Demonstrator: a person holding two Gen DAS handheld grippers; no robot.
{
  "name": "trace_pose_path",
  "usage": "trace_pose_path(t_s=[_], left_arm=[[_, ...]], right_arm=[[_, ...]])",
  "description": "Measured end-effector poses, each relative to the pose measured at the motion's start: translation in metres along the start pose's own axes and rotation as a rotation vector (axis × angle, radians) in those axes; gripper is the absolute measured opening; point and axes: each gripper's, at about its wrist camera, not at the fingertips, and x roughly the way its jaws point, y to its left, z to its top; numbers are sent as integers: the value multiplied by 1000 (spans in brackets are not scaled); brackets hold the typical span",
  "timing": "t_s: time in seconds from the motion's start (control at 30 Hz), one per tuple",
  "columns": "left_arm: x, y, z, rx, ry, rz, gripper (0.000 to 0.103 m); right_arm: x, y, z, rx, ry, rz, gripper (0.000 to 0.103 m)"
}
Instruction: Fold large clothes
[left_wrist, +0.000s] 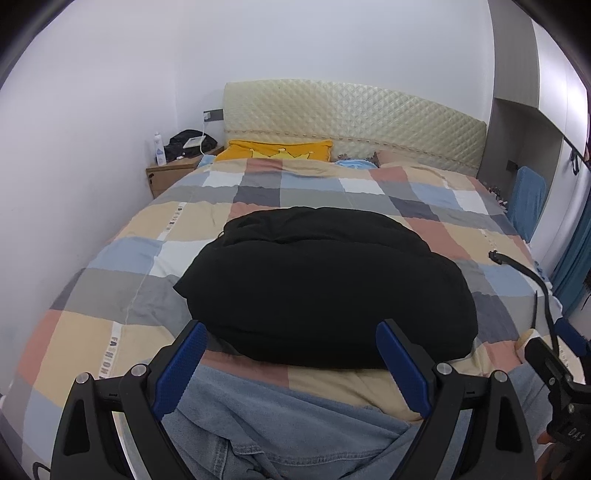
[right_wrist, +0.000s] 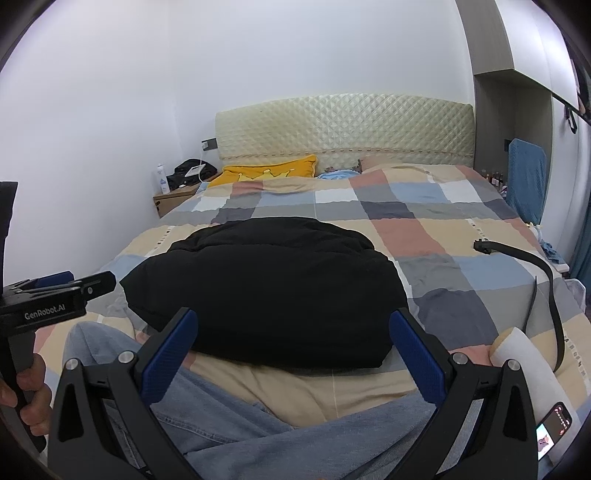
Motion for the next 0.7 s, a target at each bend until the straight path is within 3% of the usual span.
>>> trace_pose_path(t_s=[0.7], left_arm=[[-5, 0, -1, 12, 9, -1, 93]], right_arm=[[-7, 0, -2, 12, -10, -17, 103]])
